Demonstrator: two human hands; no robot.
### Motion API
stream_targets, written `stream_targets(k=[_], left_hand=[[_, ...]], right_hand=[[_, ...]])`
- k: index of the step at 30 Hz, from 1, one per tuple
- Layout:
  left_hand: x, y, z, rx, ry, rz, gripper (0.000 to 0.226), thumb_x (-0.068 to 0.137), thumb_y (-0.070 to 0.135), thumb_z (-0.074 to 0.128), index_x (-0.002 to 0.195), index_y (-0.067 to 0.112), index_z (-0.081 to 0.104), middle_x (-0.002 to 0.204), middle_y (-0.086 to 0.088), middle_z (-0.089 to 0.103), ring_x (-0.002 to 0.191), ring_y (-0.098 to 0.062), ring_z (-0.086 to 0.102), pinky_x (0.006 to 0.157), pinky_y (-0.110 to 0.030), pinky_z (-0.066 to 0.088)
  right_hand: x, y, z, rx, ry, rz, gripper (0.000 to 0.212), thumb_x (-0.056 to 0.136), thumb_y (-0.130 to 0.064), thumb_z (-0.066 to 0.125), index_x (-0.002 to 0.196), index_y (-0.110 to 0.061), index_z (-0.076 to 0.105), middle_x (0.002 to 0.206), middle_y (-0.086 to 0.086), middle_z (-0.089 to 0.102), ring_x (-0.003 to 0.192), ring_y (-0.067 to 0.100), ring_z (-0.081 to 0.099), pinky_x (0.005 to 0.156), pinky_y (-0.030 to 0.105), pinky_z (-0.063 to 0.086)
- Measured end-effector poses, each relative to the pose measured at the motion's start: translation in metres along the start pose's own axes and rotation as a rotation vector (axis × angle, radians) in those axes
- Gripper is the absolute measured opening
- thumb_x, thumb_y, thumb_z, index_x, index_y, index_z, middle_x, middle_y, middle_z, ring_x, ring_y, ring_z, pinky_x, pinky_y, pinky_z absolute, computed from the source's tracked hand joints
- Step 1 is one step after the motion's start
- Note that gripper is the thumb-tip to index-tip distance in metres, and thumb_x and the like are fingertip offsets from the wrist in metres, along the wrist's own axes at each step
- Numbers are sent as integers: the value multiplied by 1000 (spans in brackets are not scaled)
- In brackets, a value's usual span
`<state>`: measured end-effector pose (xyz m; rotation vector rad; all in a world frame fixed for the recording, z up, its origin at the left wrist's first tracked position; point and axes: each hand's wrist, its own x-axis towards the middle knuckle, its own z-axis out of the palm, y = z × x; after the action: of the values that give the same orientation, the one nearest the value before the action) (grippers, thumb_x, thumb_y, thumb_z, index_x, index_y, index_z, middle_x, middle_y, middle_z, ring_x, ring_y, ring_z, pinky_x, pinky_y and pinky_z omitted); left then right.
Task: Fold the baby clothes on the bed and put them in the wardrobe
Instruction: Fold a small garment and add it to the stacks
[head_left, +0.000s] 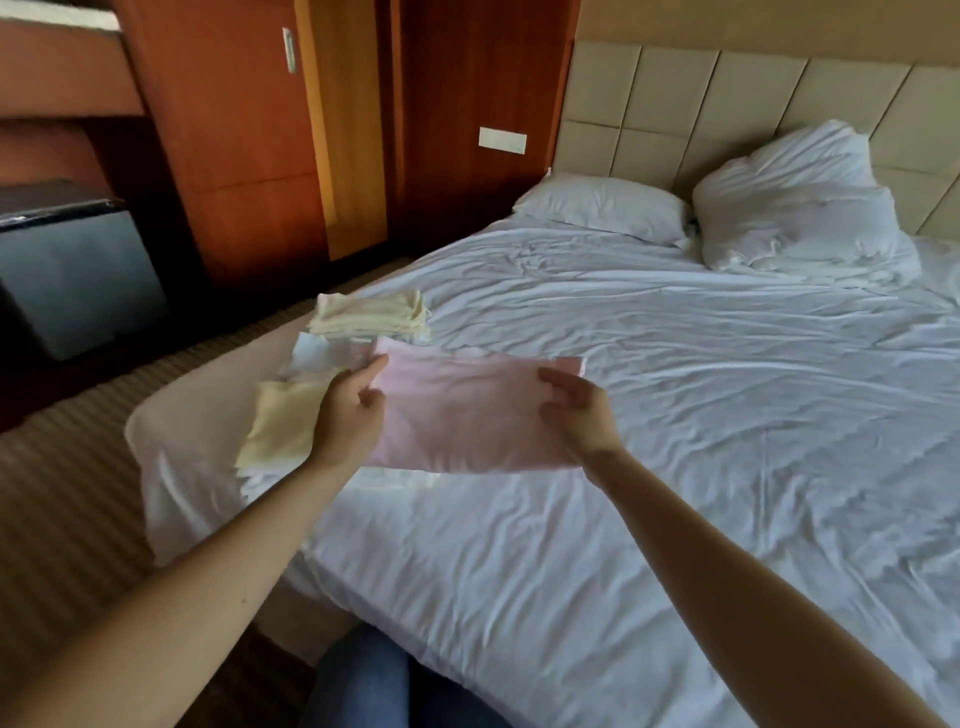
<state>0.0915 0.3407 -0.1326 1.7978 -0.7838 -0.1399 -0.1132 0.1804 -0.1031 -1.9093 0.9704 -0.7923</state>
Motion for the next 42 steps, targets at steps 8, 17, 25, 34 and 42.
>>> stream_targets(k=[8, 17, 25, 34, 42], left_hand=[[53, -53, -95, 81, 129, -43, 50, 93, -5, 40, 137, 13, 55, 147, -5, 46, 133, -16, 43, 92, -8, 31], [85, -146, -100, 212, 34, -116, 50, 93, -2, 41, 138, 18, 55, 142, -10, 51, 128, -25, 50, 97, -25, 39], [75, -187, -85, 468, 45, -21, 55, 90, 0, 51, 138, 26, 55, 127, -17, 53, 109, -39, 51, 90, -45, 47], [62, -182, -114, -128, -348, -314, 35, 100, 40, 49, 128, 60, 43, 160, 15, 15, 148, -7, 9, 118, -32, 17], [60, -162, -128, -191, -539, -448, 63, 96, 44, 52, 150, 46, 20, 142, 35, 14, 130, 5, 17, 113, -45, 20]], right_hand=[[32, -57, 112, 83, -123, -53, 51, 78, 9, 51, 121, -14, 67, 94, 0, 63, 88, 14, 59, 80, 24, 48], [59, -24, 194, 13, -150, 65, 52, 78, 8, 49, 119, -17, 69, 106, 0, 67, 98, 13, 62, 84, 20, 48], [53, 9, 211, 90, -143, 81, 34, 81, 6, 60, 100, -17, 76, 80, 0, 67, 73, 14, 56, 58, 9, 40], [45, 25, 193, 566, -505, 468, 39, 89, -14, 66, 123, -32, 65, 126, -6, 65, 115, 15, 62, 100, 35, 49], [59, 29, 183, 571, -665, 481, 61, 81, -9, 70, 138, -22, 54, 128, 1, 64, 119, 18, 60, 99, 30, 48]])
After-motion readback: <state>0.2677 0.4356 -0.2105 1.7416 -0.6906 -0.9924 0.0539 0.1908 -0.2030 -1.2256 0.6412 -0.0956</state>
